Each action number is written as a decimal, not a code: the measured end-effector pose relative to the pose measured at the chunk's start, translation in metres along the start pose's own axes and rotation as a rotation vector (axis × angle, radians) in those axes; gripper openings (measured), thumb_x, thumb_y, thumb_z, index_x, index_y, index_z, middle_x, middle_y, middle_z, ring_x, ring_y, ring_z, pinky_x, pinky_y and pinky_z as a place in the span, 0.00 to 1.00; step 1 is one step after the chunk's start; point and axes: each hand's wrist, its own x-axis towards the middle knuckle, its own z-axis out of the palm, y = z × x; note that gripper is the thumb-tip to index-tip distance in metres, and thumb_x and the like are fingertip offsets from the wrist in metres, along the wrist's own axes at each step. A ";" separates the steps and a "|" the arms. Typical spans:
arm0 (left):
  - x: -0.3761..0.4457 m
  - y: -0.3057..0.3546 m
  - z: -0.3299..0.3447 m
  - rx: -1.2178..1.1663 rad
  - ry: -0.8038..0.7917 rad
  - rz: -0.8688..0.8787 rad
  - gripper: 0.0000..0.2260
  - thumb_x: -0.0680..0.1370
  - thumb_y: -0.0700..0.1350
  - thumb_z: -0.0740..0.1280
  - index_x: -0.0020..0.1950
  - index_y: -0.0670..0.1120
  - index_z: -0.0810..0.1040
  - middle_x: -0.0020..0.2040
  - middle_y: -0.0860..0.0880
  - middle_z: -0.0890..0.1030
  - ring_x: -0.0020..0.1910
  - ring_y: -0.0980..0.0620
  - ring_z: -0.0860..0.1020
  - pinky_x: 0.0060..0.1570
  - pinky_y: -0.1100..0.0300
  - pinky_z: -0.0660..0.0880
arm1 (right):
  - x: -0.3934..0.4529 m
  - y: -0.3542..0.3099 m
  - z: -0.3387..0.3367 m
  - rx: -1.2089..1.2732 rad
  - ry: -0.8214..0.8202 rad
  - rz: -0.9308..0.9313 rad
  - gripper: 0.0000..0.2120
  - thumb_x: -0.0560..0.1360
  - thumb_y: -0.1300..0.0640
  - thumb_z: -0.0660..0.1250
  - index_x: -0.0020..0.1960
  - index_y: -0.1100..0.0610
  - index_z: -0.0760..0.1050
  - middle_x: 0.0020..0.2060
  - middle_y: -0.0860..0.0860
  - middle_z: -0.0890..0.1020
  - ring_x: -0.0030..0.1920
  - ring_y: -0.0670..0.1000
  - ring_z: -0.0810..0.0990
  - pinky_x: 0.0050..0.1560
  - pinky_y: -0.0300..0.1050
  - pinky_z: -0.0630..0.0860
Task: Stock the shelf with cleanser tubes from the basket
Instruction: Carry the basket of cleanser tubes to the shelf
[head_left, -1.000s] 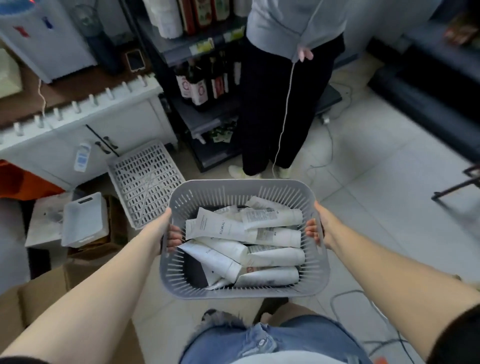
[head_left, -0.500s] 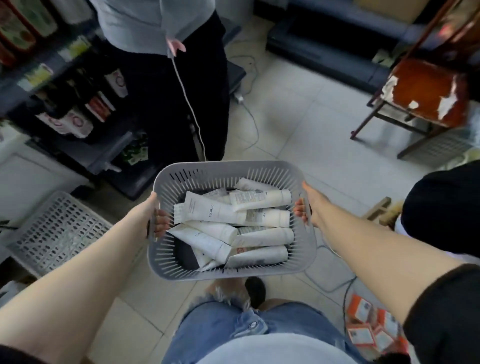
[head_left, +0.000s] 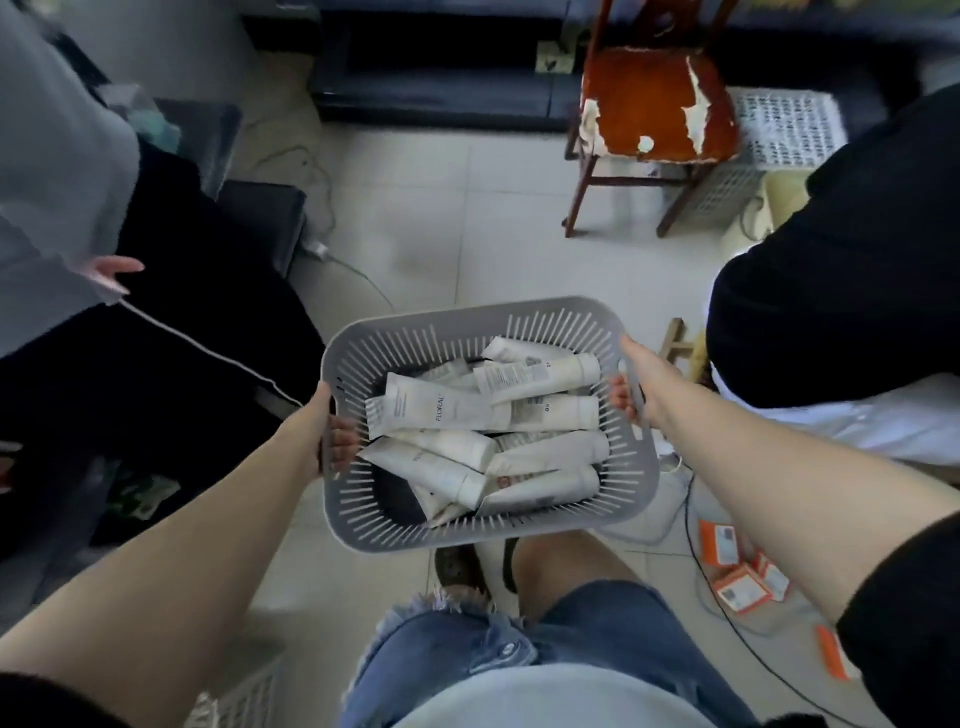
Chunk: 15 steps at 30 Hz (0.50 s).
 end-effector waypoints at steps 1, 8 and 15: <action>0.004 0.016 0.009 0.022 0.000 0.003 0.29 0.76 0.68 0.48 0.32 0.45 0.66 0.19 0.50 0.65 0.18 0.53 0.62 0.22 0.66 0.60 | 0.007 -0.011 -0.004 0.005 0.000 0.012 0.28 0.73 0.33 0.58 0.36 0.59 0.72 0.27 0.51 0.72 0.25 0.48 0.69 0.27 0.39 0.64; 0.032 0.113 0.065 0.057 -0.023 0.026 0.28 0.77 0.67 0.49 0.33 0.45 0.65 0.22 0.50 0.64 0.24 0.52 0.62 0.22 0.66 0.62 | 0.062 -0.101 -0.024 0.034 -0.052 0.033 0.29 0.73 0.32 0.56 0.36 0.59 0.71 0.27 0.51 0.69 0.27 0.48 0.66 0.30 0.40 0.62; 0.061 0.200 0.097 0.038 0.018 0.041 0.29 0.75 0.69 0.51 0.33 0.44 0.66 0.24 0.48 0.67 0.17 0.52 0.66 0.21 0.68 0.65 | 0.097 -0.191 -0.023 0.057 -0.037 0.030 0.26 0.74 0.35 0.56 0.36 0.58 0.69 0.28 0.51 0.68 0.28 0.47 0.64 0.31 0.40 0.60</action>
